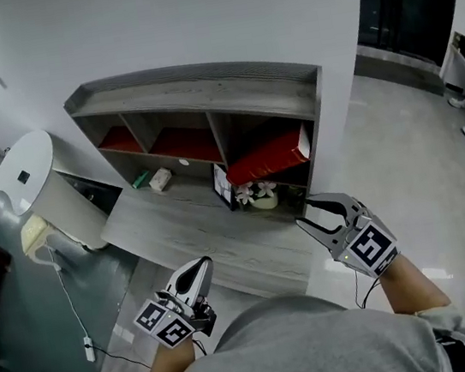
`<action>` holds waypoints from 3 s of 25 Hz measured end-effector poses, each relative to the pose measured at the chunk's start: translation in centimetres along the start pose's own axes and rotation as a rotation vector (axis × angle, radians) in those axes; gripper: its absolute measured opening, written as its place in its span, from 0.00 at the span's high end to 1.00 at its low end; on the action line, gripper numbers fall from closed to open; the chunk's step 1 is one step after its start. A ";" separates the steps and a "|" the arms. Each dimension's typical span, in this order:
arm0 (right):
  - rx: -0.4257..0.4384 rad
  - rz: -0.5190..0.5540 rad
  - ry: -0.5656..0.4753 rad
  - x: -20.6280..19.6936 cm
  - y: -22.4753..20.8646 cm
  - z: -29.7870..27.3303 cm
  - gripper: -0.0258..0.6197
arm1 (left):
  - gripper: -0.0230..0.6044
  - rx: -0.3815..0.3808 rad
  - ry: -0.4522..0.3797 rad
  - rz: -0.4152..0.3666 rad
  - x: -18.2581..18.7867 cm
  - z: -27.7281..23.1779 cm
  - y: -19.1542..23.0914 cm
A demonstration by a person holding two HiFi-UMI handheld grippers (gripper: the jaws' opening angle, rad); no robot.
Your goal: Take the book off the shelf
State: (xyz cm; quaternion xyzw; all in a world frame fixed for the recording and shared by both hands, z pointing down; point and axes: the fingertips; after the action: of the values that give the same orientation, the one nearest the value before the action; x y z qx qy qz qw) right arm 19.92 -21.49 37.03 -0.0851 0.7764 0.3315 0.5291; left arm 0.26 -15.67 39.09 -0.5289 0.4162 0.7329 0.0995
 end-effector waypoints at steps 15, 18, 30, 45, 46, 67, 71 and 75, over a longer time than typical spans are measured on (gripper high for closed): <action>0.058 0.761 0.141 -1.1 -8.5 -6.0 0.48 | 0.94 -0.049 0.045 0.020 0.7 -14.1 4.2; 0.051 0.918 0.265 -2.7 -9.2 -7.4 0.40 | 0.94 -0.095 0.061 0.036 1.2 -14.3 5.0; 0.025 1.283 0.531 -7.4 -10.3 -9.7 0.34 | 0.94 -0.186 0.083 0.085 1.8 -14.2 6.7; -0.094 1.385 0.452 -4.6 -10.2 -10.2 0.50 | 0.94 -0.153 0.047 0.073 1.8 -13.1 5.6; -0.084 1.382 0.446 -4.4 -9.9 -10.1 0.50 | 0.94 -0.148 0.043 0.071 1.8 -12.9 5.5; -0.013 1.302 0.176 4.6 -0.7 -5.6 0.53 | 0.94 -0.049 -0.119 0.003 5.8 -5.0 3.3; -0.041 1.294 0.116 7.1 -0.2 -6.5 0.53 | 0.94 -0.043 -0.150 -0.023 7.2 -3.5 2.6; -0.056 1.279 0.064 9.0 0.2 -8.6 0.53 | 0.94 -0.002 -0.203 -0.050 8.8 -1.0 2.4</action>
State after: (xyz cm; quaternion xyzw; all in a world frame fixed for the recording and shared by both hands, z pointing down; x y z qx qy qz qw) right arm 9.40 -24.54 31.15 0.3716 0.6802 0.5990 0.2008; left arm -4.15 -20.50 32.60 -0.4622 0.3897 0.7805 0.1589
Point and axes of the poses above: the fingertips, and each gripper's own axes: z backward along the fingers, y to its left, x out of its top, and after that the axes turned 9 degrees about z, right-handed
